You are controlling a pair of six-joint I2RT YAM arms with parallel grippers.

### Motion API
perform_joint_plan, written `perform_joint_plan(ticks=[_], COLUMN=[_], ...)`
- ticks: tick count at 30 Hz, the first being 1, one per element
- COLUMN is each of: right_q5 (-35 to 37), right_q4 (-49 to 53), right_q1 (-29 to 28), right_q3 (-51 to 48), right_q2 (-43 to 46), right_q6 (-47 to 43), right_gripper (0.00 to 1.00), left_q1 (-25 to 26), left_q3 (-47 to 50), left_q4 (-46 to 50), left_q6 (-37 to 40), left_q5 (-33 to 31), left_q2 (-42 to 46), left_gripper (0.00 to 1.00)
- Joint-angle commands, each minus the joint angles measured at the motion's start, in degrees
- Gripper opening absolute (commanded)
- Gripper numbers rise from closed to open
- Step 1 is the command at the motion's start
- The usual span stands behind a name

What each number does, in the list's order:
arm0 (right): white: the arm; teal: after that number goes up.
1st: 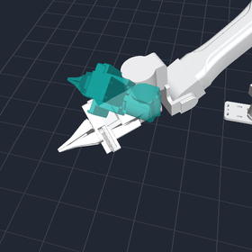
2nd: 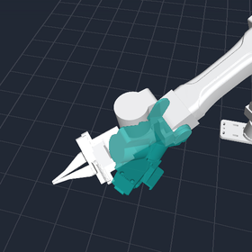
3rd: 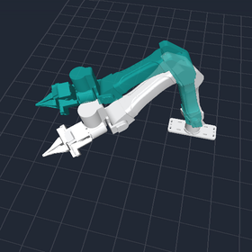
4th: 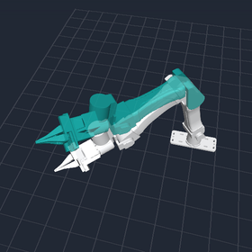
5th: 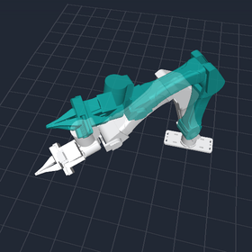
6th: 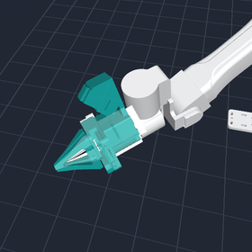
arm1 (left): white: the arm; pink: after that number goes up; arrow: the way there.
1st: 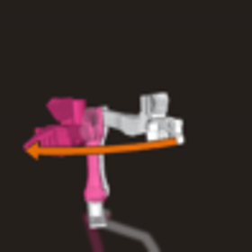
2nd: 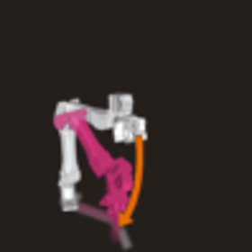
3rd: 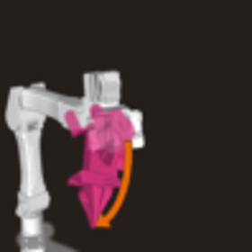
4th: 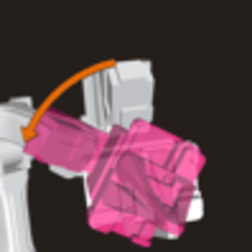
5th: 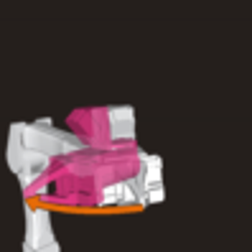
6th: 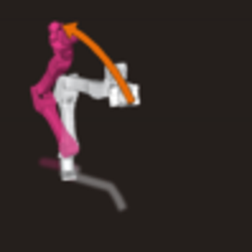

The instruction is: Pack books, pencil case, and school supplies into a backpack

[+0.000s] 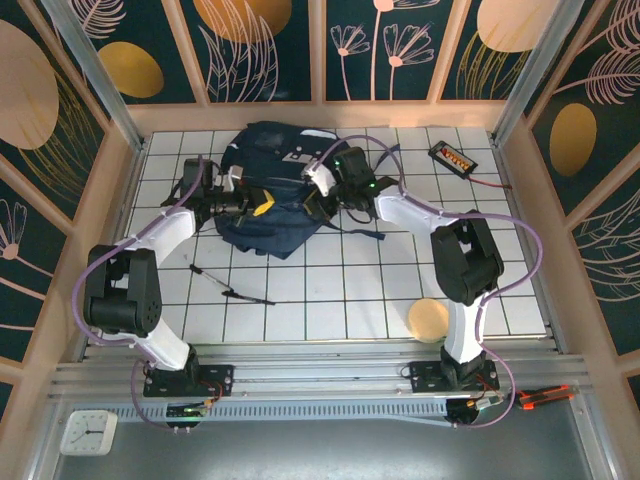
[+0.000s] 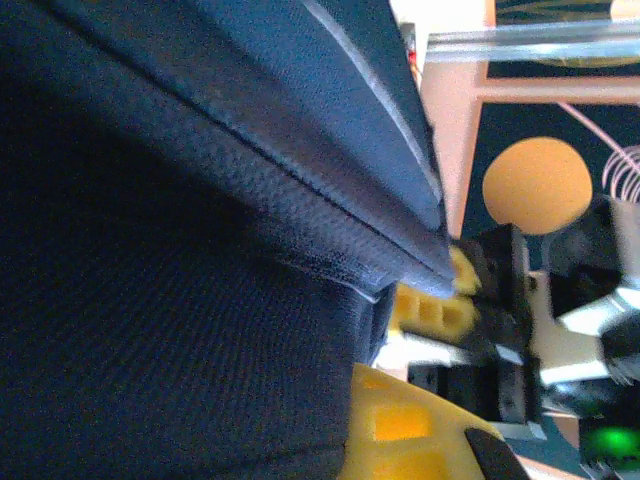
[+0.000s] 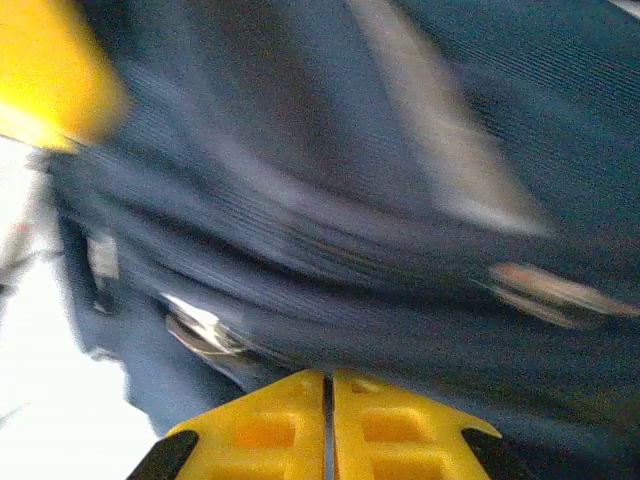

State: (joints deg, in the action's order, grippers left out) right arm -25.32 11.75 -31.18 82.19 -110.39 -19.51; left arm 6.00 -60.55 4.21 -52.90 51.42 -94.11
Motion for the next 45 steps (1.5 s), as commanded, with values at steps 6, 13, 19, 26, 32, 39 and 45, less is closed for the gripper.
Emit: perform_joint_plan(ticks=[6, 13, 19, 26, 32, 39, 45], right_q5=[18.2, 6.8, 7.1, 2.5, -8.6, -8.5, -6.9], right_q4=[6.1, -4.3, -15.3, -16.8, -25.9, -27.8, -25.0], right_q1=[8.0, 0.4, -6.6, -1.6, 1.6, -2.2, -3.4], right_q3=[-1.7, -6.1, -6.9, -4.0, -6.6, -5.0, -0.2], right_q2=[-1.5, 3.7, 0.6, -0.4, -0.4, -5.9, -8.9], right_q6=[-1.1, 0.8, 3.8, 21.3, 59.8, 81.7, 85.5], right_gripper=[0.08, 0.37, 0.57, 0.56, 0.59, 0.58, 0.58], left_q1=[-4.1, -4.1, -4.1, -4.1, -2.6, 3.3, 6.0], left_q3=[-2.3, -0.8, 1.8, 0.6, -6.0, -7.4, -7.6], left_q4=[1.3, -1.8, -7.0, 4.4, 20.8, 18.6, 13.8], left_q6=[2.2, -0.1, -3.6, 6.8, 25.9, 49.4, 62.4], left_q5=[-1.2, 0.0, 1.6, -2.5, -19.0, -38.4, -40.0], left_q2=[1.4, 1.7, 2.6, 3.5, 6.7, 11.3, 8.7], left_gripper=[0.0, 0.0, 0.0, 0.42, 0.81, 0.98, 0.9])
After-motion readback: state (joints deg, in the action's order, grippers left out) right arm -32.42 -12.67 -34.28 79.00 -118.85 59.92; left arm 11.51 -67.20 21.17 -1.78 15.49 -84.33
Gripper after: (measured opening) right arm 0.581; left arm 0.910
